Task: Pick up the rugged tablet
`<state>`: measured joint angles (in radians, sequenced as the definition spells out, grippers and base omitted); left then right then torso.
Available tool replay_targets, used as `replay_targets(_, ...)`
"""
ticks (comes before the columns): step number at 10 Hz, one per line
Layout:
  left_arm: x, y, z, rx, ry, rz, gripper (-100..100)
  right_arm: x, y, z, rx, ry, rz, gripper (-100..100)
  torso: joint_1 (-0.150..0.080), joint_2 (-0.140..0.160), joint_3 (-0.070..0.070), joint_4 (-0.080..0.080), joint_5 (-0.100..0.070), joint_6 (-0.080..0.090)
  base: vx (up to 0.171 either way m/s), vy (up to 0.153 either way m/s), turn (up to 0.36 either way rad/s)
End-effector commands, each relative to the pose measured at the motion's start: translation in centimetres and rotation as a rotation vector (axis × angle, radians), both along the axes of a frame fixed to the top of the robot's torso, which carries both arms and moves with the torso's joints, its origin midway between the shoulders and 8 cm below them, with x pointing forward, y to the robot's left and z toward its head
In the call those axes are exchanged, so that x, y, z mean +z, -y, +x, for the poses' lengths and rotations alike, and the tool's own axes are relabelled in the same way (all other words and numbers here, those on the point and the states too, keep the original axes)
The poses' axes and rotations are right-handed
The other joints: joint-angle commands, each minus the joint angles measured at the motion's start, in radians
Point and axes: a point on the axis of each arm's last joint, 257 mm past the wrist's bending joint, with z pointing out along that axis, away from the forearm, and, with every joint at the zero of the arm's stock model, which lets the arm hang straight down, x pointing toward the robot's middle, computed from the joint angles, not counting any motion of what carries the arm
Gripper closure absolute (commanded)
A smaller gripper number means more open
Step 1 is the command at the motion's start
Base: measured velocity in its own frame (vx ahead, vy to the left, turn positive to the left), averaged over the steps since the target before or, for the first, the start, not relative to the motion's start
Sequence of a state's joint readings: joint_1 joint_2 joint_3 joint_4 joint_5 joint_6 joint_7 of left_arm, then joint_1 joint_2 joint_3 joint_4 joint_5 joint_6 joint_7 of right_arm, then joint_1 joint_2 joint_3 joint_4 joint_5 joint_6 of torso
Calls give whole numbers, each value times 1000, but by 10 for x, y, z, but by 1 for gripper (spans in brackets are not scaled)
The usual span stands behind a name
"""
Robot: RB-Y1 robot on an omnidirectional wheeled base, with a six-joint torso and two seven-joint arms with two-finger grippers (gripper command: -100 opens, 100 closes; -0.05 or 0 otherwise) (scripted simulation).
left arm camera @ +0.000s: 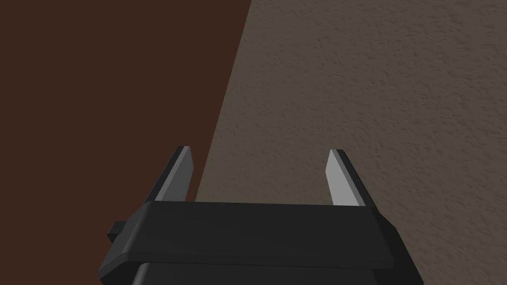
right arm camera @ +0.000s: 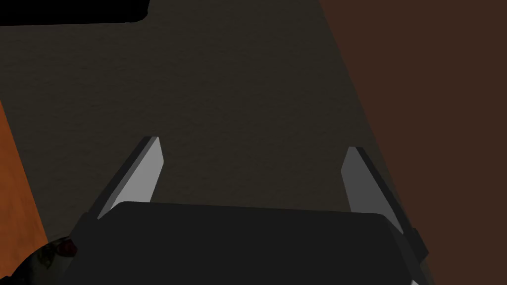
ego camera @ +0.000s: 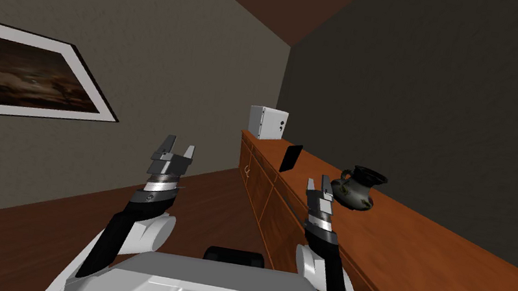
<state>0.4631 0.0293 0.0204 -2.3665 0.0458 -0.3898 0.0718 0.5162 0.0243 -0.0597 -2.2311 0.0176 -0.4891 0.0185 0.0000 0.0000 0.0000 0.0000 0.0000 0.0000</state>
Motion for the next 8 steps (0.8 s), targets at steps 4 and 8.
replay_targets(4,0,0,0,0,0,0,0,-5,1,1,6,-76,-147,-100,3,-3,-2,-1,1,0,47,47,-21)
replay_targets(8,0,0,0,0,0,0,0,-23,20,-2,-64,-199,-265,-100,9,-6,-3,-1,2,0,91,121,-46)
